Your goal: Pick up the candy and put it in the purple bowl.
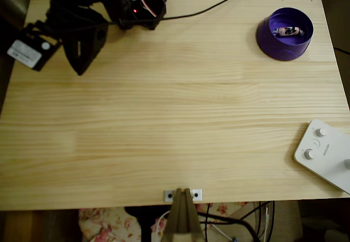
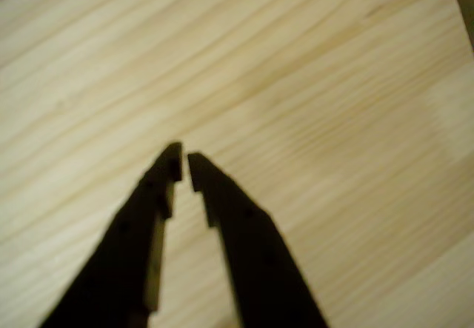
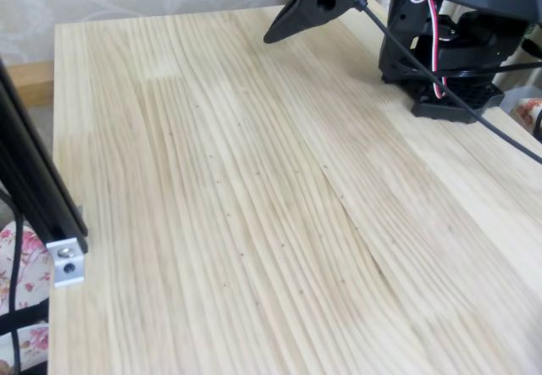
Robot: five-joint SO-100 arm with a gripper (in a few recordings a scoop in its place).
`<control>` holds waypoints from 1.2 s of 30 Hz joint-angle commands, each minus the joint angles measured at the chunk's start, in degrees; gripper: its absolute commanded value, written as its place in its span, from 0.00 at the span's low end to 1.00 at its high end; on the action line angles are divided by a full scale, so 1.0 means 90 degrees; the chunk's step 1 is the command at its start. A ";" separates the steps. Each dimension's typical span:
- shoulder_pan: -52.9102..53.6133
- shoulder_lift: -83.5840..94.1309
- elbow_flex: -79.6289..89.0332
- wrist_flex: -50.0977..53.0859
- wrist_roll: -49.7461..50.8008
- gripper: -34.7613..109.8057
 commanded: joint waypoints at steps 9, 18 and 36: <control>0.0186 0.0146 -0.0088 -0.0215 -0.0029 0.24; 0.0186 0.0146 -0.0088 -0.0225 -0.0039 0.24; 0.0186 0.0146 -0.0078 -0.0029 0.2119 0.24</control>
